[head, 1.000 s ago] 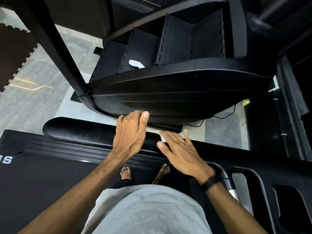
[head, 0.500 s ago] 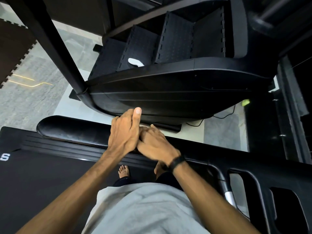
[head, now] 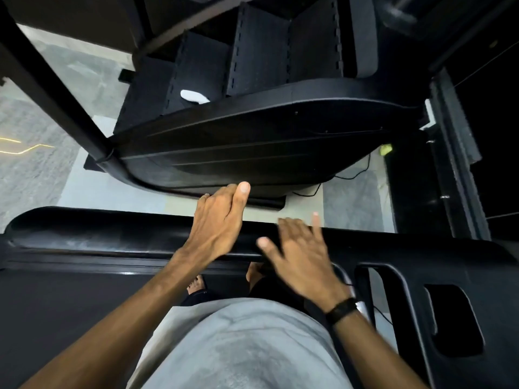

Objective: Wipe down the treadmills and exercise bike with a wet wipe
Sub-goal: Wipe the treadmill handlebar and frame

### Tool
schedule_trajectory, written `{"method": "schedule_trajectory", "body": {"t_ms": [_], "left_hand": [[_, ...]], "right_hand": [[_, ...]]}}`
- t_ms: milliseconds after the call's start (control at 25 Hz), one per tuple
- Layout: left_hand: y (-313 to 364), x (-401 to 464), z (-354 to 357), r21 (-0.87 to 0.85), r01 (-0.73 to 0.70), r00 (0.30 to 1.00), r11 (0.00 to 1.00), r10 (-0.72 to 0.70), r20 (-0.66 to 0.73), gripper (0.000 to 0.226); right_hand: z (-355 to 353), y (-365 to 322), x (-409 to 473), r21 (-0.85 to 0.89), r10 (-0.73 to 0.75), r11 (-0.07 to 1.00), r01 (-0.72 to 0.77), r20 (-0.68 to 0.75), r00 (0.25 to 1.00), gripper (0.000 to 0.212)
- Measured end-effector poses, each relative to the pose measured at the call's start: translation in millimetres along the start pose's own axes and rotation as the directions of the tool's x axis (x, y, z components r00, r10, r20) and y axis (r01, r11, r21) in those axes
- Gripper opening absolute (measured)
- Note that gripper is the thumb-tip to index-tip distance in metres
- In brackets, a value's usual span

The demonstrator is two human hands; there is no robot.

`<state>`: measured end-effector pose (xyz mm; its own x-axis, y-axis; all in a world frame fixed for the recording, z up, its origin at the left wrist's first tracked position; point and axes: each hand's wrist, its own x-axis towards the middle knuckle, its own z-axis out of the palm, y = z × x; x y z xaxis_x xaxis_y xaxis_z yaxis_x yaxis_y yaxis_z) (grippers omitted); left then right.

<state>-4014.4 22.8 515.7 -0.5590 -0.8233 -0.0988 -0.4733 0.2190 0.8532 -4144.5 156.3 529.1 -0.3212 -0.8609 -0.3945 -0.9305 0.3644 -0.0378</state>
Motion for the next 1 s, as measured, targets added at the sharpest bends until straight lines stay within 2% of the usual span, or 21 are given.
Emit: {"method": "schedule_trajectory", "body": {"t_ms": [120,200,280,360,440,520,600,680,800,840,920,1000], "left_hand": [[5.9,8.6,5.7,0.016,-0.048,0.998,0.999,0.047,0.048,0.099],[1.8,13.6,4.8,0.040,-0.052,0.998,0.998,0.050,0.046,0.103],[-2.7,17.0,3.4,0.056,-0.047,0.998,0.997,0.044,0.043,0.108],[-5.7,18.4,2.8,0.075,-0.039,0.998,0.996,0.035,0.054,0.112],[-7.4,19.7,4.6,0.091,-0.040,0.997,0.995,0.033,0.074,0.112],[-7.9,20.6,5.6,0.088,-0.032,0.997,0.996,0.025,0.078,0.113],[-8.7,21.2,3.5,0.040,0.000,0.997,0.999,-0.003,0.073,0.115],[-8.5,21.3,2.2,-0.016,0.033,0.998,0.999,-0.032,0.062,0.115],[-7.7,18.6,-1.5,-0.059,0.081,0.996,0.995,-0.080,0.025,0.109],[-6.2,18.4,-1.5,-0.064,0.095,0.995,0.993,-0.094,0.021,0.106],[-4.2,18.1,-2.7,-0.075,0.111,0.994,0.991,-0.110,0.021,0.099],[-2.9,17.9,-3.0,-0.071,0.101,0.995,0.992,-0.099,0.029,0.096]], "right_hand": [[7.1,-25.5,-27.5,0.073,-0.167,0.983,0.166,0.009,0.986,0.095],[11.3,1.0,-53.3,0.056,-0.184,0.981,0.187,-0.047,0.982,0.084],[10.6,33.5,-65.6,0.006,-0.086,0.996,0.086,-0.063,0.994,0.081],[2.4,44.9,-53.5,-0.001,0.036,0.999,-0.036,-0.010,0.999,0.088],[0.7,34.4,-19.1,0.001,0.113,0.994,-0.113,0.012,0.994,0.103],[-5.9,7.0,21.4,0.074,0.129,0.988,-0.136,0.089,0.988,0.103],[-6.7,-26.2,41.8,0.084,0.035,0.995,-0.044,0.097,0.995,0.094],[-1.6,-41.0,24.8,0.103,-0.094,0.990,0.093,0.004,0.996,0.090],[6.0,-14.0,-24.8,0.180,-0.216,0.957,0.226,-0.072,0.974,0.080],[6.7,4.1,-33.4,0.173,-0.192,0.963,0.206,-0.092,0.977,0.076],[5.1,33.8,-25.9,0.133,-0.060,0.989,0.071,-0.088,0.994,0.078],[-1.3,42.6,5.1,0.111,0.086,0.990,-0.087,0.020,0.996,0.092]]}}
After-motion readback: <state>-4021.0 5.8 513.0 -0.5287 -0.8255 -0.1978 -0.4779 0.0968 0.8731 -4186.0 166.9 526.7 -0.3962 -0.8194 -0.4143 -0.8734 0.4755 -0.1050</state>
